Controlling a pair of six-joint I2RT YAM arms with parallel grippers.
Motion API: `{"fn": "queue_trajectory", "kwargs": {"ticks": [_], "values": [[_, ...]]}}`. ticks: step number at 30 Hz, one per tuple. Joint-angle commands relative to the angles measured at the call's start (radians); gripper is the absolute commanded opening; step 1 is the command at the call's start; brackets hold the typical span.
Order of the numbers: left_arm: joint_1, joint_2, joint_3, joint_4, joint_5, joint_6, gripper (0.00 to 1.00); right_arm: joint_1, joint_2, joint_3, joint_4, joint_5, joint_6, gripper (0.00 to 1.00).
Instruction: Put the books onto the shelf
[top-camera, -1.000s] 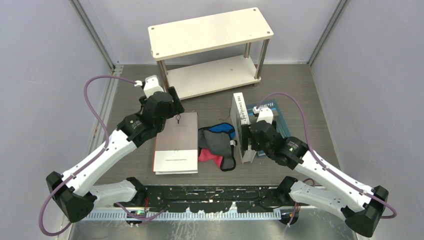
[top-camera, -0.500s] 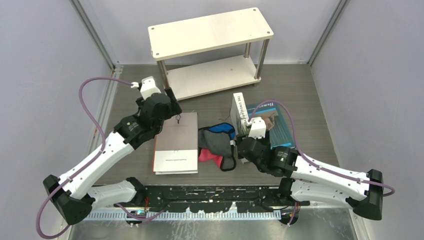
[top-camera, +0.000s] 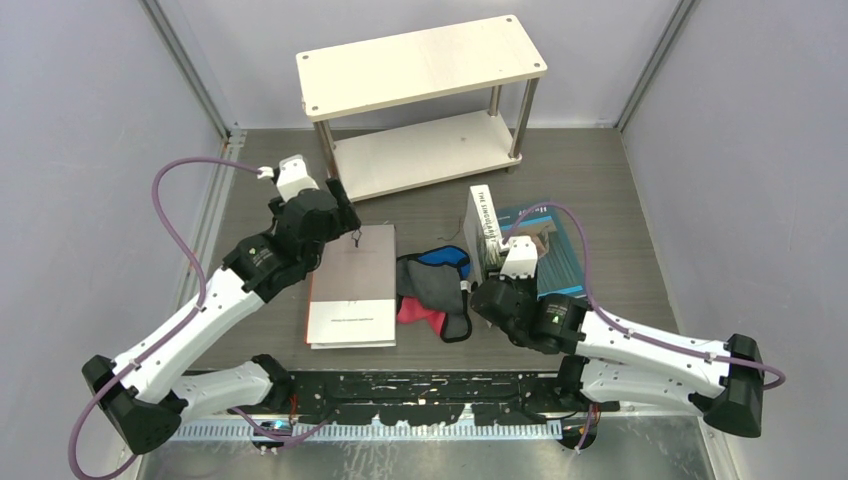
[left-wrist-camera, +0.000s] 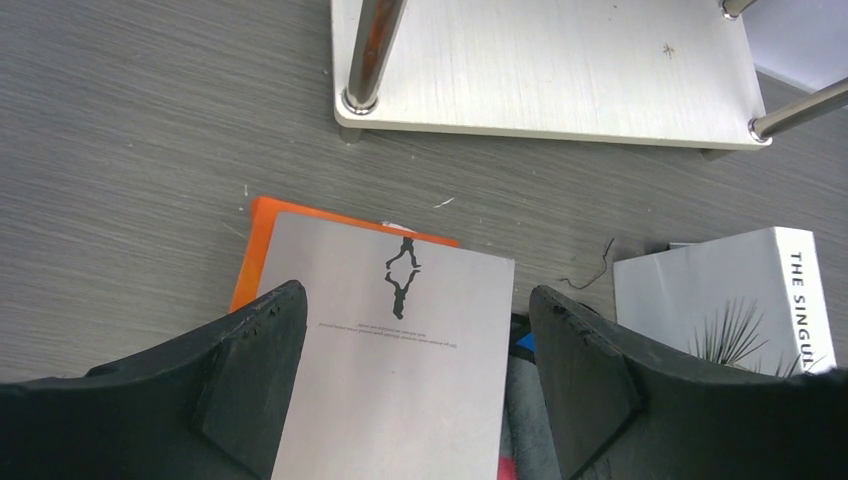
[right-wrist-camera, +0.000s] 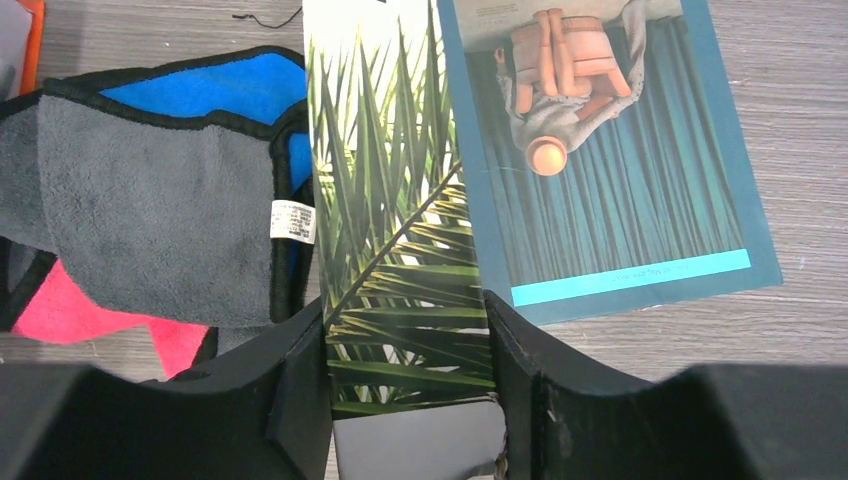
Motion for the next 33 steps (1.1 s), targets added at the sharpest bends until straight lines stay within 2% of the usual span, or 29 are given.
{"fn": "queue_trajectory", "kwargs": {"ticks": [1,7,20,33], "values": [[-0.006,-0.039,-0.009,0.005,-0.027,0.002,0.81,0.006,-0.055,-0.012,0.043,0.025,0.027,0.52],[-0.006,-0.067,-0.027,-0.005,-0.039,-0.012,0.81,0.009,-0.103,0.006,0.048,-0.002,-0.004,0.48],[-0.007,-0.114,-0.053,-0.009,-0.052,-0.038,0.81,0.013,-0.074,0.201,-0.031,0.027,-0.099,0.47],[-0.006,-0.130,-0.055,-0.009,-0.059,-0.047,0.80,0.011,-0.005,0.307,0.019,0.074,-0.248,0.47]]}}
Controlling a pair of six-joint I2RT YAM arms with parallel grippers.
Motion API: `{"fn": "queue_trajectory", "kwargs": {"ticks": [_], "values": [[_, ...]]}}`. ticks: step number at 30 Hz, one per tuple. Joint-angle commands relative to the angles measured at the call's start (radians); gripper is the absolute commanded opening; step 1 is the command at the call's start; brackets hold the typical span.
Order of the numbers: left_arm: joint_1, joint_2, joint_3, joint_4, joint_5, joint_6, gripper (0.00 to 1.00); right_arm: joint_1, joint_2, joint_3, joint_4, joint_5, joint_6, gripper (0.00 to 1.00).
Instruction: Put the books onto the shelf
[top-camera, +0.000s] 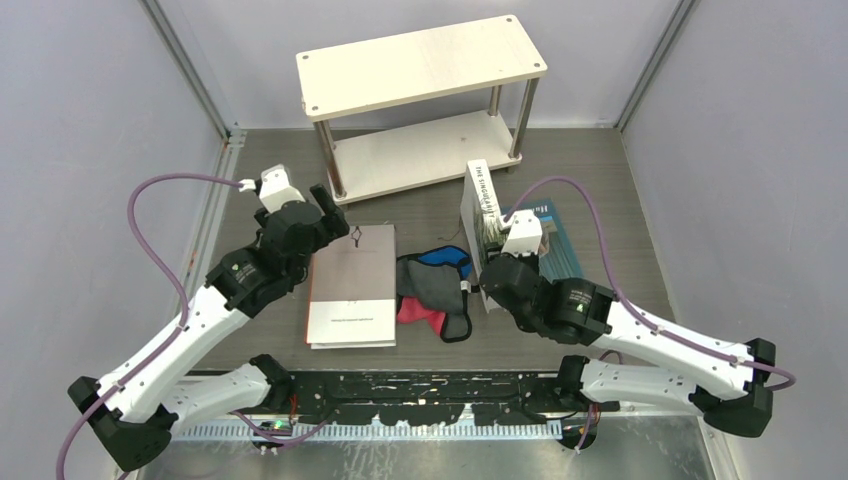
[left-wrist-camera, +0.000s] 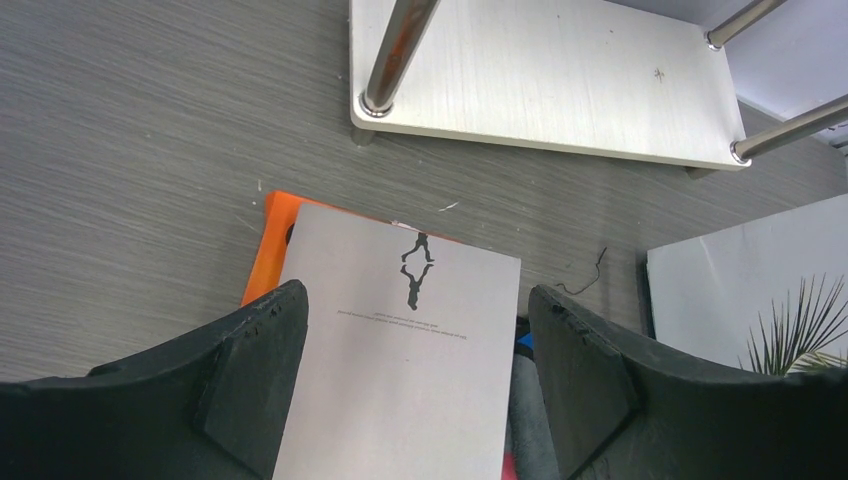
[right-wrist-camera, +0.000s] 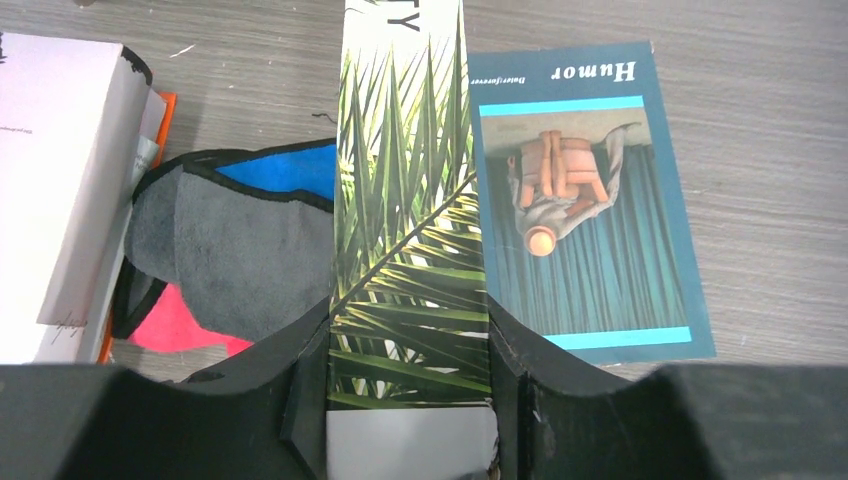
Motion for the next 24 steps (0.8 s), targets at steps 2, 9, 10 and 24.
{"fn": "queue_trajectory", "kwargs": {"ticks": [2,9,10,24], "values": [[-0.005,-0.020,0.005,0.012,-0.035,-0.012,0.80,0.004,0.033,0.085,0.092,0.087,-0.123,0.47],[-0.005,-0.021,0.005,0.010,-0.038,-0.008,0.80,-0.048,0.108,0.132,0.197,0.019,-0.208,0.47],[-0.004,-0.023,0.004,0.009,-0.039,-0.005,0.80,-0.054,0.119,0.140,0.213,0.007,-0.217,0.47],[-0.004,-0.045,0.010,-0.006,-0.041,0.028,0.81,-0.230,0.324,0.248,0.401,-0.184,-0.302,0.47]]}}
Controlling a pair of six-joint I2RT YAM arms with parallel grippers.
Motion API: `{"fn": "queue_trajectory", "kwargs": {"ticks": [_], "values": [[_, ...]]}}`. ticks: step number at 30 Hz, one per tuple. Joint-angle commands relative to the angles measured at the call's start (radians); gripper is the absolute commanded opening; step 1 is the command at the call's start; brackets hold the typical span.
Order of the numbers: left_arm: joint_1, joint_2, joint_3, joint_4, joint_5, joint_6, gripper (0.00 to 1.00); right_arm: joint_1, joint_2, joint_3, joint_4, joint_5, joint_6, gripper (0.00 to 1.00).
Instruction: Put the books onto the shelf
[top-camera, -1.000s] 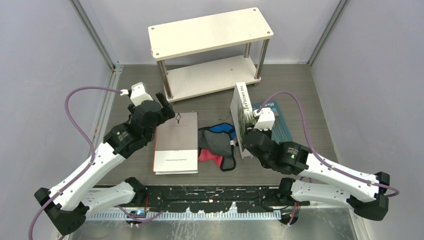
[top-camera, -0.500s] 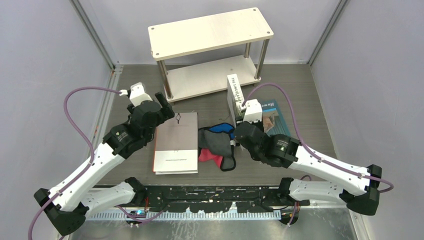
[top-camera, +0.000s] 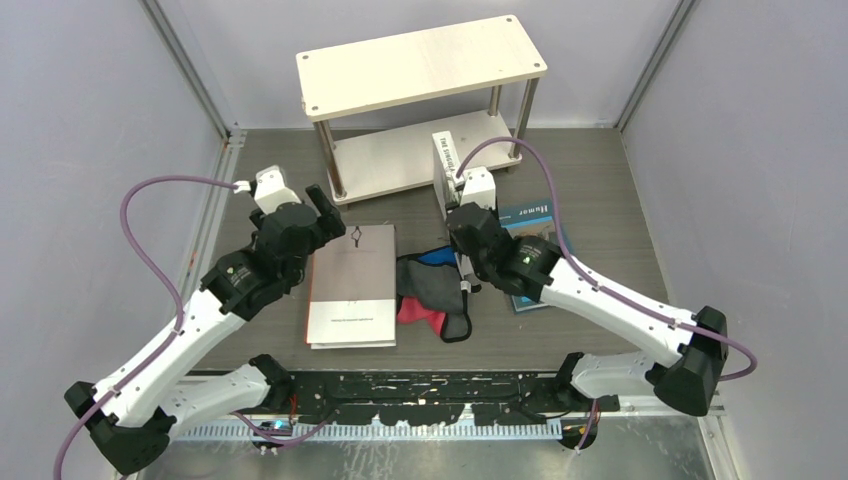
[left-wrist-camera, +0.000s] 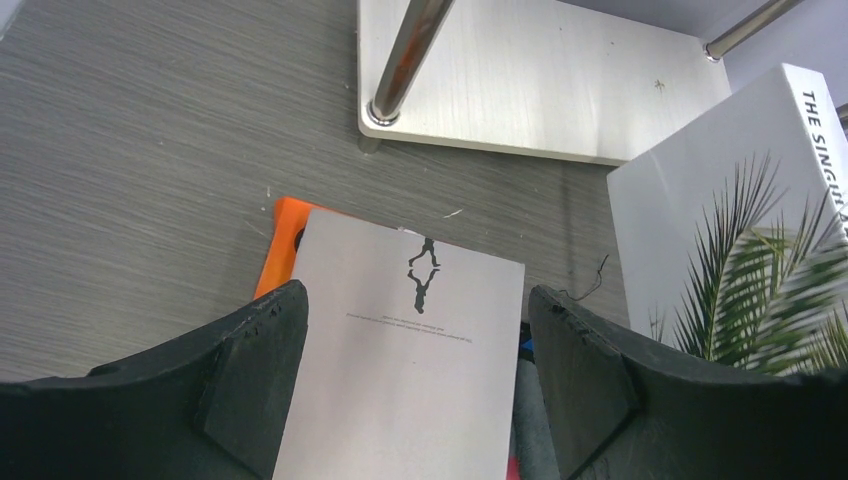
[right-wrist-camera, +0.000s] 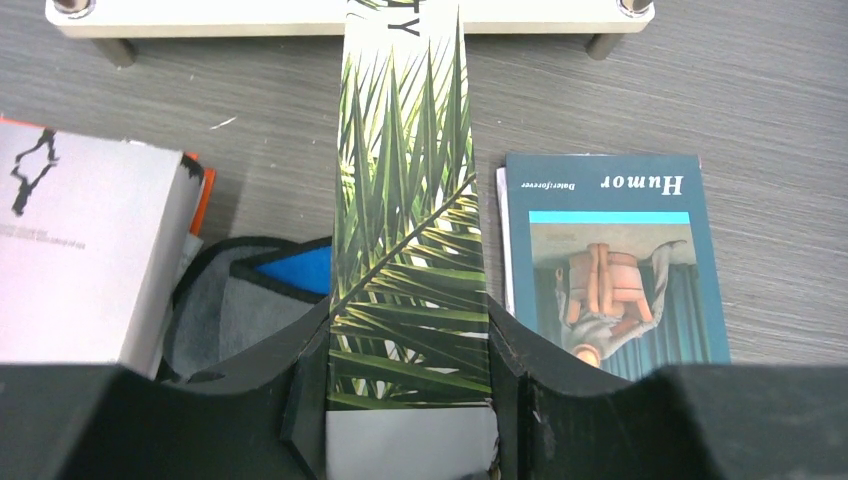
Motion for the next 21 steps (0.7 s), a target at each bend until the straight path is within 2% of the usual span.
{"fn": "queue_trajectory", "kwargs": {"ticks": [1,21], "values": [[-0.003,-0.025,0.010,0.000,-0.023,0.019,0.81,-0.081,0.021,0.073,0.139,-0.058,-0.035,0.47],[-0.003,-0.008,0.005,0.039,-0.008,0.063,0.81,-0.237,0.115,0.124,0.232,-0.152,-0.107,0.47]]}}
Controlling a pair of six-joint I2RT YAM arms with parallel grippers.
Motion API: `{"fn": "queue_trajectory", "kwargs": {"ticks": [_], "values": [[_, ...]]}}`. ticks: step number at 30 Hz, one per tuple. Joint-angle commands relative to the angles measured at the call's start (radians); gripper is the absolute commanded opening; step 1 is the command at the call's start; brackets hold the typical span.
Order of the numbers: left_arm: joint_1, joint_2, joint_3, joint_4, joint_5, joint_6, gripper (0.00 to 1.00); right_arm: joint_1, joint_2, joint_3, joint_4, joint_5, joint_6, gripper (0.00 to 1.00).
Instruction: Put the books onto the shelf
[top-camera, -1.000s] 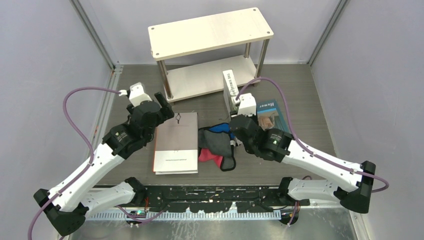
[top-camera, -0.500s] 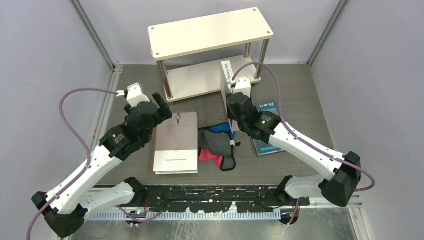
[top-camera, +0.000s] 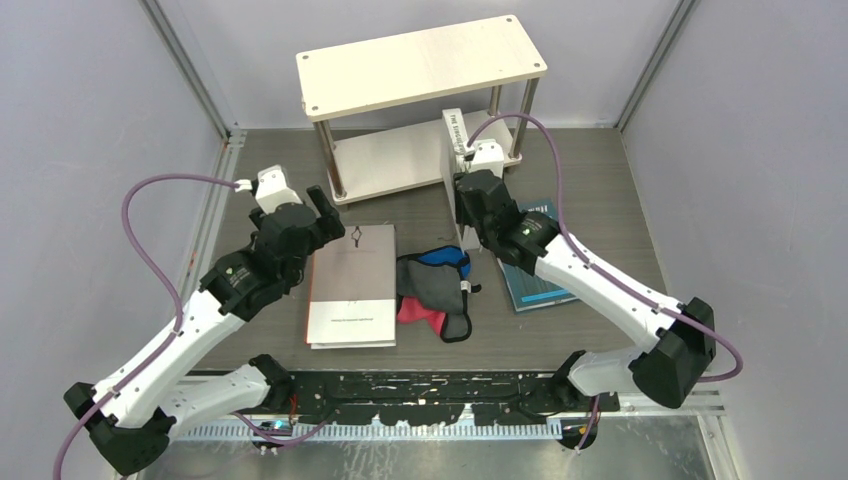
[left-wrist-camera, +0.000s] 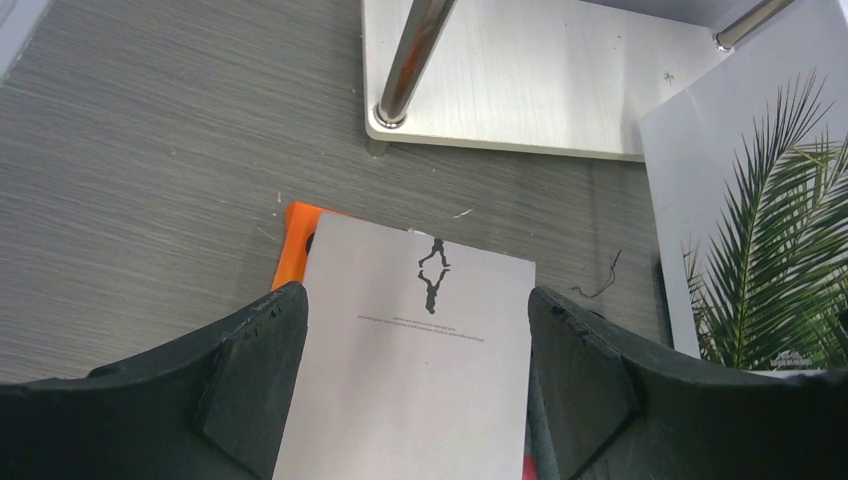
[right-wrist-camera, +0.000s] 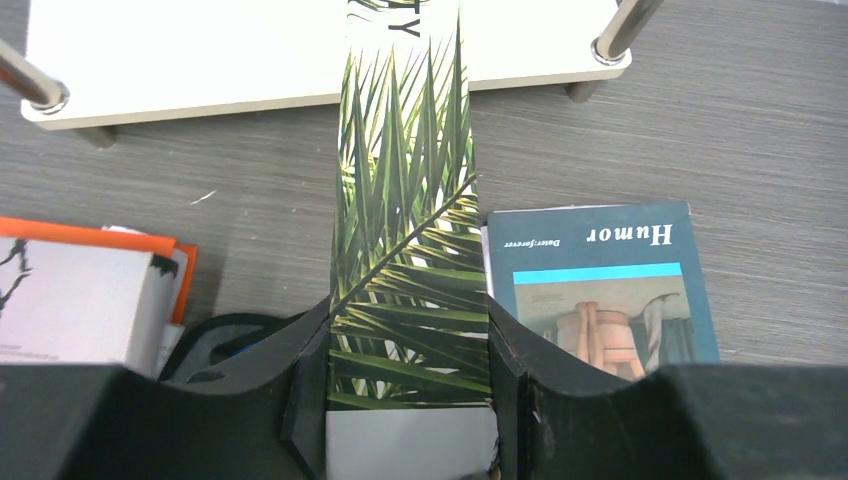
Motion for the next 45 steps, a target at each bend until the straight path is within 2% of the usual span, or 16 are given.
{"fn": "queue_trajectory", "kwargs": {"ticks": [1,11,31,39,45], "values": [[-0.003,0.001,0.006,0.045,-0.008,0.021,0.81,-0.054,0.026,0.052,0.115,-0.020,-0.039,0.47],[-0.003,0.022,0.010,0.084,-0.004,0.064,0.81,-0.192,0.145,0.054,0.279,-0.110,-0.101,0.47],[-0.001,0.149,0.023,0.211,0.015,0.107,0.81,-0.387,0.471,0.271,0.443,-0.262,-0.176,0.48],[-0.001,0.198,0.039,0.240,0.020,0.119,0.81,-0.454,0.591,0.419,0.413,-0.302,-0.244,0.51],[-0.002,0.238,0.050,0.278,0.023,0.121,0.81,-0.493,0.641,0.517,0.310,-0.347,-0.321,0.56]]}}
